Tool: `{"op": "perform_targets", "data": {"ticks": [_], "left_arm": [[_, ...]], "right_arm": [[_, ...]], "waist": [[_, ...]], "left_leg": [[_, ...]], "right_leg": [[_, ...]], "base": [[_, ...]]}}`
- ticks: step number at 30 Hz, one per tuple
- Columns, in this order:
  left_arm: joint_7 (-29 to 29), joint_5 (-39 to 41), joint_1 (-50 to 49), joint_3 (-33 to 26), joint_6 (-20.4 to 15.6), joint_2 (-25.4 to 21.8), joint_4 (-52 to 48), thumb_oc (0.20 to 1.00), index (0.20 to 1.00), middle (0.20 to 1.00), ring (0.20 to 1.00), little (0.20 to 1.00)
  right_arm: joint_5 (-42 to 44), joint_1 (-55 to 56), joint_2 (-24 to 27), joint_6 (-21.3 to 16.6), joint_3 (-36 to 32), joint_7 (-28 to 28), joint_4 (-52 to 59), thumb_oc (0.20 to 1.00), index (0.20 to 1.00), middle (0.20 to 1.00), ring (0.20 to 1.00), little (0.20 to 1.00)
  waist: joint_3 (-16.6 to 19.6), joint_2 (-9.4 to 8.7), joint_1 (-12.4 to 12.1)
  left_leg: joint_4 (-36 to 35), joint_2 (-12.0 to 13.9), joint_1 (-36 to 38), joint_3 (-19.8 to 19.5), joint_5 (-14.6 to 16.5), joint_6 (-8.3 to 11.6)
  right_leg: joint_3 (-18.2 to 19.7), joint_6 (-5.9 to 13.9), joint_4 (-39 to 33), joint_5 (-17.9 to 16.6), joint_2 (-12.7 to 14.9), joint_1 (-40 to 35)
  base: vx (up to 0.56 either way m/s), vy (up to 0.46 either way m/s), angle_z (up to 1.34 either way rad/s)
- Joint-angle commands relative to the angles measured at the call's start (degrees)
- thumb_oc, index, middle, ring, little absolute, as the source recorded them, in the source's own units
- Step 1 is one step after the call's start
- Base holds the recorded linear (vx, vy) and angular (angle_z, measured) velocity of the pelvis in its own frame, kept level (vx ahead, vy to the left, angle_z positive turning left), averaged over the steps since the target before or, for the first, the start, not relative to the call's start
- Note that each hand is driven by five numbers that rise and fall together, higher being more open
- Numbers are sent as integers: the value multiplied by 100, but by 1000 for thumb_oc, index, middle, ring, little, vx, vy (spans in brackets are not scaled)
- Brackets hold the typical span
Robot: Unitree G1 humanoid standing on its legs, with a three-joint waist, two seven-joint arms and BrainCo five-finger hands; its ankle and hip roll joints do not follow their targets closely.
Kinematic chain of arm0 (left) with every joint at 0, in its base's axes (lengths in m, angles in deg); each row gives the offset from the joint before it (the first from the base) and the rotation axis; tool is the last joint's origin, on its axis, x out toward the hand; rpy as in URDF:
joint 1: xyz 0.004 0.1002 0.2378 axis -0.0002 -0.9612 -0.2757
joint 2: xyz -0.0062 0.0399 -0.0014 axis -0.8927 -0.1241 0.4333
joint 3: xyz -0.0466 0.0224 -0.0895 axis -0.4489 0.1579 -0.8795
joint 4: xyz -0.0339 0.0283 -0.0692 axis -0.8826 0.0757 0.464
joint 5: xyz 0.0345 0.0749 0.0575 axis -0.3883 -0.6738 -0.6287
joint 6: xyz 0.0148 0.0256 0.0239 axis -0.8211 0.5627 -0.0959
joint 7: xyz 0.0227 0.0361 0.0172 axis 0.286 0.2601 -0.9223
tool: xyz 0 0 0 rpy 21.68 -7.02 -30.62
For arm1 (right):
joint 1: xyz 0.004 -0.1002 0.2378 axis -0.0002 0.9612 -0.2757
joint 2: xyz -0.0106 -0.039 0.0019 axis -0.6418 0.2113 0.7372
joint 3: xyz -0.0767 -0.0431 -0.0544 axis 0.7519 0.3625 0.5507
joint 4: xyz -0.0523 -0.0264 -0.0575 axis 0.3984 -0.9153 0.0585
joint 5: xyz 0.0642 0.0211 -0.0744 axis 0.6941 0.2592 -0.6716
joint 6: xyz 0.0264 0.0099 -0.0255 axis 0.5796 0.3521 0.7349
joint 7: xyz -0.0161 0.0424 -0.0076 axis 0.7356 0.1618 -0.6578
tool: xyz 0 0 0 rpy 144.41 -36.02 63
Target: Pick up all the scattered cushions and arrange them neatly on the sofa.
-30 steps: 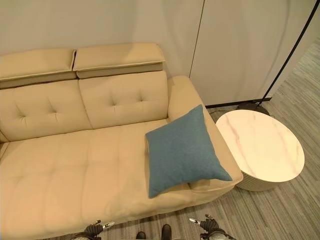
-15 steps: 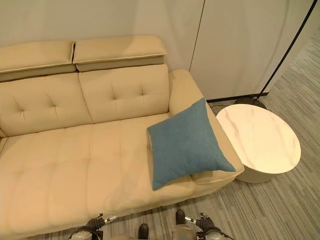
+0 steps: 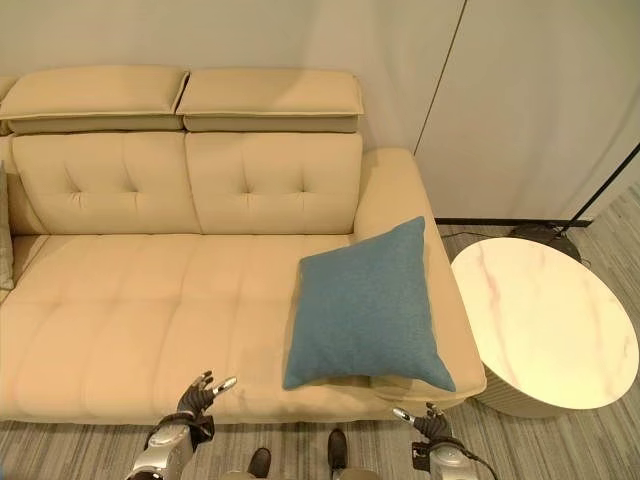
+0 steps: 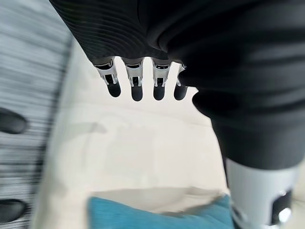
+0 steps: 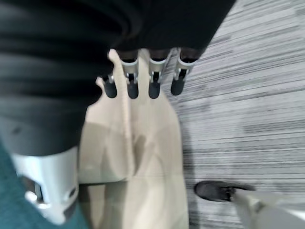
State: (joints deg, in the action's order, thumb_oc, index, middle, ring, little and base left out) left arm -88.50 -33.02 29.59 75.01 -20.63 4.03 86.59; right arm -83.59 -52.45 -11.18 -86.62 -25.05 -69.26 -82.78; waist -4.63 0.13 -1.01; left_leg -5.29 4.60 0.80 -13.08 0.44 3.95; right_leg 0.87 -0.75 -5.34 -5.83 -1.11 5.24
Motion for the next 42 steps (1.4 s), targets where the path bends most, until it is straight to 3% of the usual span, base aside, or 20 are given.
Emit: {"op": "perform_targets", "data": {"ticks": [1, 4, 11, 20, 22, 32, 42], "left_arm": [[-78, 168, 179, -174, -197, -411, 42, 1000, 1000, 1000, 1000, 1000], [-77, 210, 148, -286, -201, -584, -132, 1000, 1000, 1000, 1000, 1000], [-167, 359, 272, -432, -234, -567, -636, 1000, 1000, 1000, 1000, 1000], [-390, 523, 853, -34, -315, -460, -960, 1000, 1000, 1000, 1000, 1000], [-461, 597, 1007, 110, -360, -394, -1076, 1000, 1000, 1000, 1000, 1000], [-563, 685, 1477, 457, -401, -234, -1299, 1000, 1000, 1000, 1000, 1000], [-701, 685, 1965, 390, -432, -390, -1560, 1000, 1000, 1000, 1000, 1000]], "right_arm": [[-99, 319, 841, 109, -101, -30, -39, 1000, 1000, 1000, 1000, 1000], [-8, 508, 1160, 162, -312, 62, 136, 1000, 1000, 1000, 1000, 1000], [-4, 481, 1655, 94, -991, -271, 2170, 1000, 1000, 1000, 1000, 1000], [371, -661, 1319, -105, -687, -551, 3731, 1000, 1000, 1000, 1000, 1000], [540, -1073, 1060, -204, -434, -603, 4189, 1000, 1000, 1000, 1000, 1000], [835, -2059, 596, -309, 257, -706, 4166, 1000, 1000, 1000, 1000, 1000], [385, -2343, 884, -230, 463, -858, 3813, 1000, 1000, 1000, 1000, 1000]], "waist": [[100, -332, 61], [68, -377, 104], [-37, -361, 296], [-287, -433, 324], [-408, -484, 283], [-771, -607, 134], [-1108, -526, 127]], "left_leg": [[29, -453, 172, 25, 299, -313], [29, -481, 161, 144, 324, -336], [29, -565, -10, 304, 320, -374], [29, -611, -409, 329, 208, -388], [29, -617, -538, 319, 157, -392], [29, -623, -936, 231, -13, -363], [29, -635, -1312, 205, -150, -309]], "right_leg": [[109, 467, 152, -391, 515, 107], [151, 501, 116, -440, 526, 140], [264, 543, 152, -508, 530, 375], [286, 515, 197, -573, 537, 739], [264, 499, 207, -582, 536, 829], [167, 448, 227, -623, 535, 1125], [75, 409, 200, -637, 521, 1363]], "base": [[-9, -7, -8], [0, 21, -36], [-20, 46, -13], [-51, 16, -4], [-75, -10, 4], [-63, -21, 4], [-43, -33, 9]]}}
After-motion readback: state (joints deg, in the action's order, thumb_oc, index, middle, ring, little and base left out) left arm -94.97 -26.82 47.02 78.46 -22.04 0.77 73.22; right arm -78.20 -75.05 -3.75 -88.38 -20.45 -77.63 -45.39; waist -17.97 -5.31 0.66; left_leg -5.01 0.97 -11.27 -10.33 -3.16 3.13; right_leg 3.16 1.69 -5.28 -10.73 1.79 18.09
